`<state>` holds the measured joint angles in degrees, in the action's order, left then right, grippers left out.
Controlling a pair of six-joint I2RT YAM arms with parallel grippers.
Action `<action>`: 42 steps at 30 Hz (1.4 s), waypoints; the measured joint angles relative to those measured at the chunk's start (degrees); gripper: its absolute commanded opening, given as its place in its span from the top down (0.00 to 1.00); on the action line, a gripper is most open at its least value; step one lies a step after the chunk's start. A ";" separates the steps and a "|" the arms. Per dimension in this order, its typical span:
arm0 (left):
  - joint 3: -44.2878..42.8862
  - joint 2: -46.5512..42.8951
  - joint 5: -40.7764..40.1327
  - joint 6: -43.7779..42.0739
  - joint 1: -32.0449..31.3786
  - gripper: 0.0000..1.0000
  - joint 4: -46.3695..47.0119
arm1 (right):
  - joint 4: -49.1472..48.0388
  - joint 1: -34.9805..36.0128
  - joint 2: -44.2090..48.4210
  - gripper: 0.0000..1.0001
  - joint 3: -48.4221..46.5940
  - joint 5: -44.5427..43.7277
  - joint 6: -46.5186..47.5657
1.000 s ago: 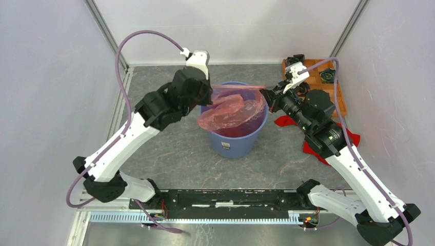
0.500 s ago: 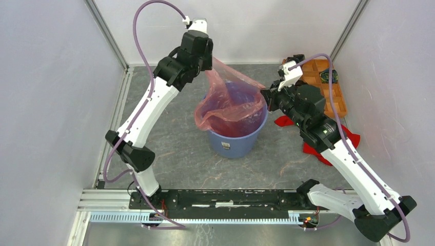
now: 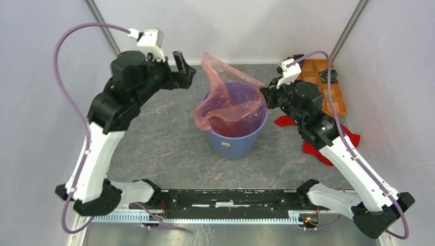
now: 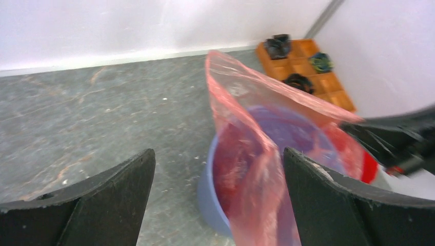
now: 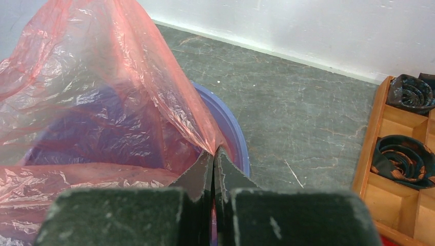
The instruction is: Put the trash bags into the trash bin
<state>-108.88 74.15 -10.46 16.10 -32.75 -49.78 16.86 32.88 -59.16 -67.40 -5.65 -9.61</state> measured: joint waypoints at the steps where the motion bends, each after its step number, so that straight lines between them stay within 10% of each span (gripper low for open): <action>1: 1.11 -1.81 2.36 0.50 0.00 0.00 0.59 | 0.00 0.00 0.00 1.00 0.00 0.00 0.00; 9: 7.65 2.14 19.80 2.01 0.00 0.08 2.08 | -0.02 0.00 0.07 1.00 0.00 0.66 -0.09; 15: 13.33 6.93 20.94 3.37 -0.02 0.60 1.44 | -0.02 0.00 0.68 1.00 0.00 1.09 -0.13; 23: 16.31 1.64 10.93 4.02 0.07 0.83 1.62 | 2.56 -2.03 1.22 1.00 0.02 -2.40 0.48; 30: 18.29 -0.66 10.12 4.28 3.76 0.88 2.10 | 6.40 -5.49 1.22 0.99 -0.11 -0.31 0.98; 42: 39.06 -4.92 33.18 16.48 2.60 0.97 19.61 | 5.07 -5.20 1.11 0.99 5.49 22.53 -1.11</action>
<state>-69.82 69.23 22.72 32.58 -30.15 -30.17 21.93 27.68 -58.04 -61.91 16.88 -10.72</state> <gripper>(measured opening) 0.037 0.007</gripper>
